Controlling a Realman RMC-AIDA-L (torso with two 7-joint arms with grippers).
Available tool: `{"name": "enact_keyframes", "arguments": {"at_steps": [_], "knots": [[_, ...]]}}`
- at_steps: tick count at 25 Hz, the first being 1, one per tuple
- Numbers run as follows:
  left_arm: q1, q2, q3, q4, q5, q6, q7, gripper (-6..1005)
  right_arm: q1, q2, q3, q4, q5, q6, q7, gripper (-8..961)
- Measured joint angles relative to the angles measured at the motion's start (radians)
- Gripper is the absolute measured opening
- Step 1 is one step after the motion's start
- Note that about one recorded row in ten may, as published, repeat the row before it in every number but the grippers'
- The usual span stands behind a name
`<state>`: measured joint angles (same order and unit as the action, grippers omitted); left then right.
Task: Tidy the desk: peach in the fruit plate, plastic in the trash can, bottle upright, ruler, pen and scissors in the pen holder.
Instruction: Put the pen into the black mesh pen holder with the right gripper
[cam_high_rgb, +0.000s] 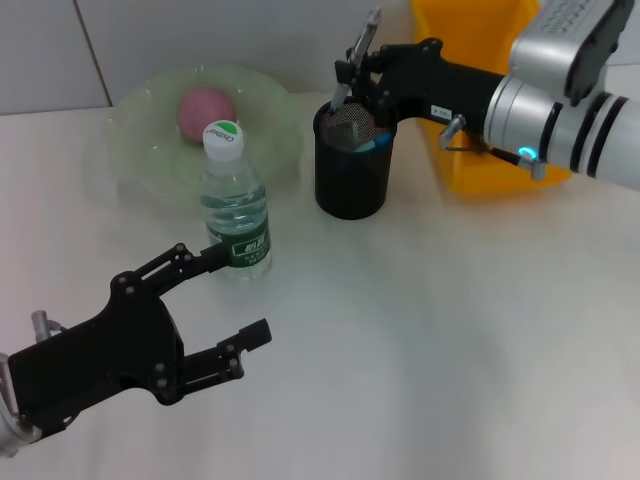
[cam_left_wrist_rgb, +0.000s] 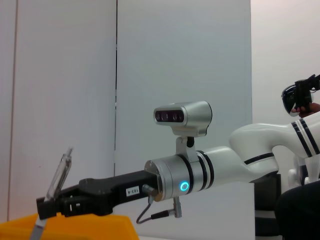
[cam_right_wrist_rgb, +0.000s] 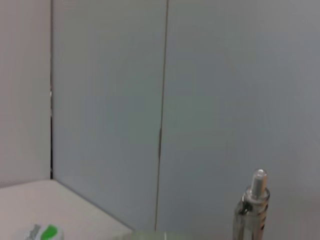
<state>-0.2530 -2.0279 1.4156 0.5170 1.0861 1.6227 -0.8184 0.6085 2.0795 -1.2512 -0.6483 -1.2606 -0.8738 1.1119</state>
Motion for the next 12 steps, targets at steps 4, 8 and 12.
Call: {"name": "enact_keyframes", "arguments": {"at_steps": [4,8,12], "knots": [[0.000,0.000,-0.002,0.000,0.000,0.002,-0.002,840,-0.004,-0.001,-0.019,-0.005,-0.001,0.020,0.009,151],[0.000,0.000,-0.003,-0.001,0.000,0.002,-0.002,840,-0.005,-0.001,-0.022,-0.001,-0.003,0.041,0.010,152],[0.000,0.000,-0.007,-0.009,0.000,0.002,0.000,840,-0.005,-0.001,-0.024,0.006,-0.005,0.066,0.010,153]]}}
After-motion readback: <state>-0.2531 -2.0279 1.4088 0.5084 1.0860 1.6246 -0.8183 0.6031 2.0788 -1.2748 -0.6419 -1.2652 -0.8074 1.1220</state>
